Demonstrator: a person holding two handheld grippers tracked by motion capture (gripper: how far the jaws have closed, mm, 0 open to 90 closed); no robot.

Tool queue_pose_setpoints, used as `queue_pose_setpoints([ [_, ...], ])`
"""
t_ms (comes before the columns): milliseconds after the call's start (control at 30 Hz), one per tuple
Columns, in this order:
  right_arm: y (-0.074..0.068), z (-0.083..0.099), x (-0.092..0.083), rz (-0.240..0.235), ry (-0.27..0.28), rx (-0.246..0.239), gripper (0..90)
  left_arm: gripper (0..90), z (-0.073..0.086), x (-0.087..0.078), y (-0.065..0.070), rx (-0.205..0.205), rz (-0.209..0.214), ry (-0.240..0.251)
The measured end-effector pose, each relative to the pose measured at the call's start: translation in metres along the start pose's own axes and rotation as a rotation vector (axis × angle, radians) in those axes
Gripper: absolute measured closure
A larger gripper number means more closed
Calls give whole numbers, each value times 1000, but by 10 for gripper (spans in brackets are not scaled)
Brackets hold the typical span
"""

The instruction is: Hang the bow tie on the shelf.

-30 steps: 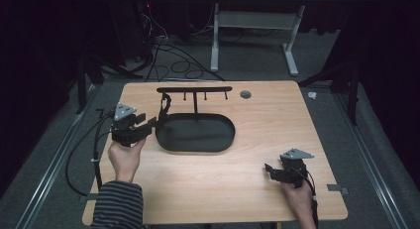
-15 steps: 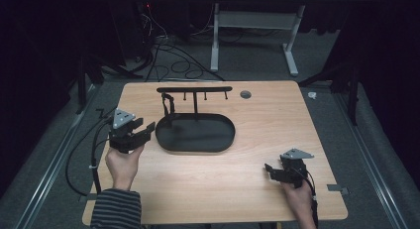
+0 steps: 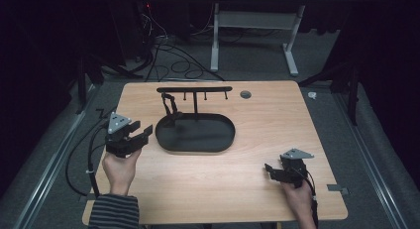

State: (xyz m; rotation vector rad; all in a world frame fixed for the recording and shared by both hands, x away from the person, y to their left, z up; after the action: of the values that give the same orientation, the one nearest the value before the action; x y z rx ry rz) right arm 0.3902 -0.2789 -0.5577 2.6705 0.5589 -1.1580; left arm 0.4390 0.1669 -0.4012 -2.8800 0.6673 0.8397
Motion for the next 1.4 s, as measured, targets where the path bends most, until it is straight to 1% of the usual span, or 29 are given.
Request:
queue_pose_setpoints([
  [200, 0, 0, 0, 0, 0, 0, 286, 501, 5, -2, -1, -17, 2, 16],
  [700, 0, 0, 0, 0, -1, 2, 286, 498, 11, -10, 1, -17, 9, 21],
  [800, 0, 0, 0, 0, -1, 2, 286, 499, 13, -11, 0, -22, 6, 24],
  [867, 0, 0, 0, 0, -1, 2, 286, 500, 15, -12, -1, -34, 0, 37],
  [1200, 0, 0, 0, 0, -1, 3, 287, 500, 23, -13, -3, -46, 3, 31],
  [1333, 0, 0, 0, 0, -1, 3, 287, 499, 25, -15, -3, -59, 6, 40],
  [1400, 0, 0, 0, 0, -1, 3, 287, 499, 26, -16, -3, -58, 6, 39],
])
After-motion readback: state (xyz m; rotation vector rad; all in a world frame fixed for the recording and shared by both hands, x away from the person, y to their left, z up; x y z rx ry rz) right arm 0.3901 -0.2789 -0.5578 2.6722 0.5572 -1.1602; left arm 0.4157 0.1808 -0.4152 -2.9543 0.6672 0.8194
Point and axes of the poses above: each handheld gripper's, and its own axes: x roughly forward along the jaws, z roughly out of its underside, y roughly to its right, the point moved 8 cm from there along x, roughly forward along the jaws, and after that the axes turned 3 degrees about -y, right-handed, at the moved point
